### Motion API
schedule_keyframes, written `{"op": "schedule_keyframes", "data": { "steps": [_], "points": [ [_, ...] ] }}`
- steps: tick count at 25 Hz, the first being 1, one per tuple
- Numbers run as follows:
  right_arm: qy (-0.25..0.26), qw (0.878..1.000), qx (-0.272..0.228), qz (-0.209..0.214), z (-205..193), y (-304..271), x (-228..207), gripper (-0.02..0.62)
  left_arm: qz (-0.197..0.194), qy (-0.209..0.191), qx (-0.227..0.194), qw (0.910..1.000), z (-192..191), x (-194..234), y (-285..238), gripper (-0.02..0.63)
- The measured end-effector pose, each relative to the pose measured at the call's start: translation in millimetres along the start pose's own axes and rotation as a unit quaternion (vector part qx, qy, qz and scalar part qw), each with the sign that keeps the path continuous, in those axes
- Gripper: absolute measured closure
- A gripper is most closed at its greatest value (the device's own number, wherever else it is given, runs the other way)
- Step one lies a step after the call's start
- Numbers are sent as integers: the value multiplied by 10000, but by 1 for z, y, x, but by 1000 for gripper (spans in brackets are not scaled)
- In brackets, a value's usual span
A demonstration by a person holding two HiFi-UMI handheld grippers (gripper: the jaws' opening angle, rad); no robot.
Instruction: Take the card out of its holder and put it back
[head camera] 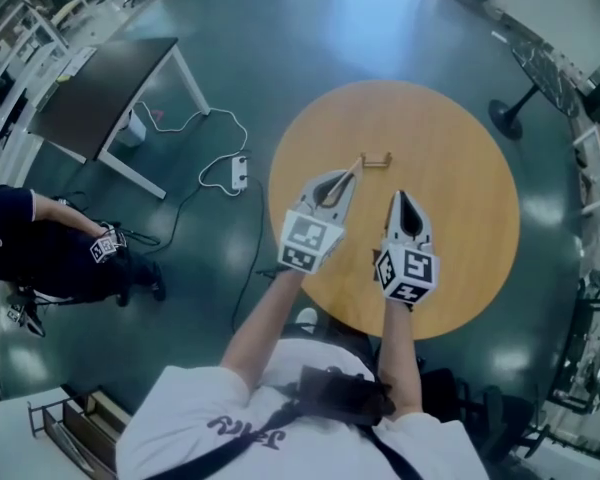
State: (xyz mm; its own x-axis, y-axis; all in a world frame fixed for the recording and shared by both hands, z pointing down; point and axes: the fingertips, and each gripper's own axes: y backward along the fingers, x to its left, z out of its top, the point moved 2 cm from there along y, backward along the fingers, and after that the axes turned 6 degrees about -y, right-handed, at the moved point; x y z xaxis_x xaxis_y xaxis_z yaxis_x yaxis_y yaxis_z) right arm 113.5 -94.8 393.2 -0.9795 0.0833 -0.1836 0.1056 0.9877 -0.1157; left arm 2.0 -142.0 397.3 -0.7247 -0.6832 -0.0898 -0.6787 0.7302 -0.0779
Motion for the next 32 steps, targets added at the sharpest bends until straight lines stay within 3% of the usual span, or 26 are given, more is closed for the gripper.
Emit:
{"op": "schedule_keyframes", "data": {
  "steps": [4, 8, 19, 32],
  "points": [
    [43, 10000, -26, -23, 1, 12, 6, 575, 322, -248, -208, 9990, 17, -3, 17, 583],
    [66, 9999, -115, -29, 8, 18, 9, 575, 492, -184, -251, 9983, 18, -3, 27, 583],
    [62, 9999, -143, -66, 11, 17, 2, 575, 530, -95, -179, 9984, 11, -3, 34, 583],
    [35, 9999, 147, -43, -4, 7, -10, 575, 274, 83, -32, 9996, -6, -2, 21, 583]
  ]
}}
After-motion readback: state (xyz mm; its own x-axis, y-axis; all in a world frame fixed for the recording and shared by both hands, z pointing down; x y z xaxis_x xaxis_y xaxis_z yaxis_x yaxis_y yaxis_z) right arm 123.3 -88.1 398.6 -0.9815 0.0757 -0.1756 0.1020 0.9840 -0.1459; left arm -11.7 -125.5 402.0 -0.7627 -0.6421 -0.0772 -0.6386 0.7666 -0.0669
